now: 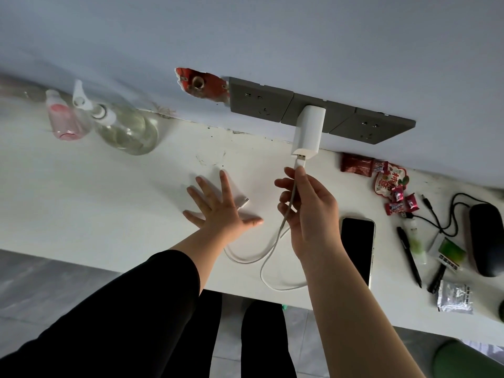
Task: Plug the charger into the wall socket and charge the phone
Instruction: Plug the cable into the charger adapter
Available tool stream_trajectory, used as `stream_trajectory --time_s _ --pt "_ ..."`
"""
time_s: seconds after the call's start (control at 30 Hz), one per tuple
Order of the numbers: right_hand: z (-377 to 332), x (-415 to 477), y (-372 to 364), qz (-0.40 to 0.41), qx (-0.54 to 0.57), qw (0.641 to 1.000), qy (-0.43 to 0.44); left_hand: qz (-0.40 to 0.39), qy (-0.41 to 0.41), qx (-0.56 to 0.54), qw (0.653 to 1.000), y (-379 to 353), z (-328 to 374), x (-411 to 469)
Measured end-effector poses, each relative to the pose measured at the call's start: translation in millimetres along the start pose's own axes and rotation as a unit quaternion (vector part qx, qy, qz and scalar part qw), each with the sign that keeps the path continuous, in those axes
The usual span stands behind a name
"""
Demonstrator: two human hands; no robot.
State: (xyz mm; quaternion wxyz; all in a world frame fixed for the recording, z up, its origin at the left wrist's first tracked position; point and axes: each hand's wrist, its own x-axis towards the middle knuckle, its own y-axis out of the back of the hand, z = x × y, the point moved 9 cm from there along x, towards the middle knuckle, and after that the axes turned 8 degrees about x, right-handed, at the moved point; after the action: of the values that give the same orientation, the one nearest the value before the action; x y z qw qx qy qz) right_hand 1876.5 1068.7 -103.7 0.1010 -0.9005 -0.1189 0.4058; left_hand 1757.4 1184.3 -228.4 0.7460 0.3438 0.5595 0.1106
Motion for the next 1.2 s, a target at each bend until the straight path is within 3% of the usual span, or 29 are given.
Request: stream_trajectory --time_s 0.97,1.2 --pt "-9 7 -1 0.014 -0.008 1.0 0.01 0.002 0.002 0.005 1.0 -2 -1 2" --pt "-7 11 -1 -0.019 -0.017 1.0 0.012 0.009 0.0 0.006 1.0 -3 -1 4"
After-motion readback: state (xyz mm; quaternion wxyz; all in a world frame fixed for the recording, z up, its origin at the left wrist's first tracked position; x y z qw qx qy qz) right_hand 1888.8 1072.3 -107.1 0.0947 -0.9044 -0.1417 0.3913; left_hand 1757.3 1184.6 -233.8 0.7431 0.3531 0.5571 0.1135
